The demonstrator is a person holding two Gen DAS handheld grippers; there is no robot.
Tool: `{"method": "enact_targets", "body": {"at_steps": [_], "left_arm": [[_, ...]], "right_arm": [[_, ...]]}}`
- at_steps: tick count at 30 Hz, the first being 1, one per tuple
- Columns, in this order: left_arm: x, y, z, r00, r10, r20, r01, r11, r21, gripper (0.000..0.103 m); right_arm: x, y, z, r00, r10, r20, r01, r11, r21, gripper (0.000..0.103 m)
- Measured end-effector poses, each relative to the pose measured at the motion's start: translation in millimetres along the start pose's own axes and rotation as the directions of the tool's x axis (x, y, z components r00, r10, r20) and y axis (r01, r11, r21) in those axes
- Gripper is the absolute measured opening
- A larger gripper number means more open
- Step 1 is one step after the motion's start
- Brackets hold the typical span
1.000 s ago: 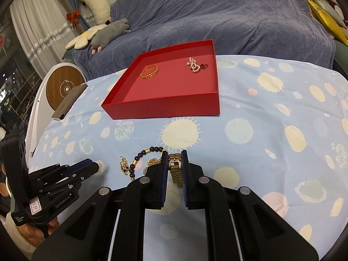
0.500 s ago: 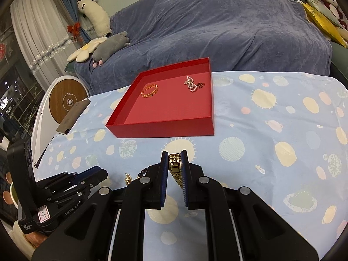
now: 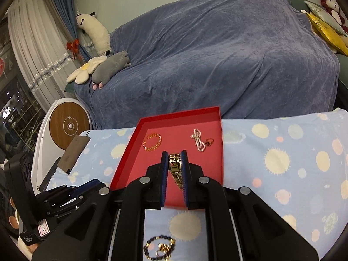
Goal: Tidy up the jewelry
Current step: 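Carry the earring with the left tool into the red box while the right tool drops the watch there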
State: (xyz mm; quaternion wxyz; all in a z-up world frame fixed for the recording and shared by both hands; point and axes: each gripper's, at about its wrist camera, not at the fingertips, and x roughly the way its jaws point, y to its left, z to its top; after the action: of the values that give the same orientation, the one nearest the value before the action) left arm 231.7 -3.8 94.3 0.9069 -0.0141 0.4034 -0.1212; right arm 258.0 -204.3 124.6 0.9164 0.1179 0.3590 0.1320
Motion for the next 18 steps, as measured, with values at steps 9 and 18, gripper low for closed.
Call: {"method": "enact_targets", "body": {"at_steps": [9, 18], "left_arm": [[88, 18, 47, 0.997, 0.043, -0.067, -0.047, 0.997, -0.056, 0.015], [135, 24, 21, 0.988, 0.059, -0.145, -0.072, 0.994, -0.084, 0.029]], "right_arm": [[75, -20, 15, 0.999, -0.045, -0.026, 0.047, 0.998, 0.049, 0.011], [94, -30, -33, 0.991, -0.071, -0.115, 0.067, 0.997, -0.036, 0.011]]}}
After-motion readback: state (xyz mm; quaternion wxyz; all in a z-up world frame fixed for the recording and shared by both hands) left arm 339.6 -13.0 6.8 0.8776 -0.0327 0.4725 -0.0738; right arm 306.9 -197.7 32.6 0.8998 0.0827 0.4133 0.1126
